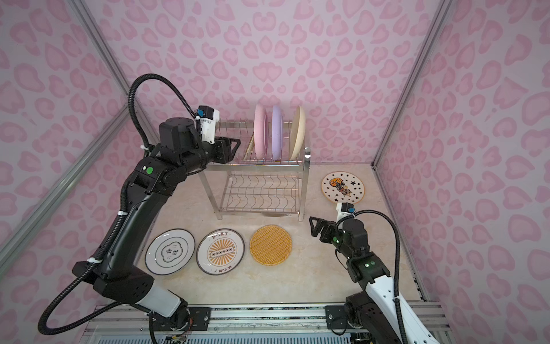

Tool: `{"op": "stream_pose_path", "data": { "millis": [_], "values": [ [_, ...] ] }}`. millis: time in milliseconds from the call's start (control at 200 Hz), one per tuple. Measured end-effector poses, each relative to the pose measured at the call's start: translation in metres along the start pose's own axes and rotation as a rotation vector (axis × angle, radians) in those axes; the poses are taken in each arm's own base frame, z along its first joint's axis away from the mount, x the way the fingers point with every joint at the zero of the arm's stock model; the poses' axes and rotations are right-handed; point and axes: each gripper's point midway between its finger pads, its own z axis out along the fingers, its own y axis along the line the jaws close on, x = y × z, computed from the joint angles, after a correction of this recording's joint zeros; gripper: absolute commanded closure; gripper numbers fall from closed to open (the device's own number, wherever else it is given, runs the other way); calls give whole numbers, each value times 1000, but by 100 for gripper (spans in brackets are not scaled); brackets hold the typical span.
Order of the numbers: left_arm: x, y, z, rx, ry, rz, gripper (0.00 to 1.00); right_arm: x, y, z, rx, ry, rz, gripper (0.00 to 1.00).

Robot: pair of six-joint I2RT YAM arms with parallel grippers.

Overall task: Load plates into a dish rack
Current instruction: Pick up the plate from the top-right of the table.

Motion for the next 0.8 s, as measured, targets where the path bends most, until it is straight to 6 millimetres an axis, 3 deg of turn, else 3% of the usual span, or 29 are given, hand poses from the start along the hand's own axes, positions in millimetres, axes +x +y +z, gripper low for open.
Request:
{"op": "stream_pose_path", "data": {
  "millis": [130,355,671,801],
  "values": [
    [7,-2,-15,26,-10,-36,38,-10,-16,5,43,-20,35,0],
    [35,-8,-54,108,-62,-122,17,-26,-57,21,117,-35,206,0],
    [78,-7,-82,165,-91,-233,10,-40,-97,53,174,-49,367,0],
    [76,4,-97,111,-138,-241,5,-34,-116,68,198,-55,435,0]
  ]
}}
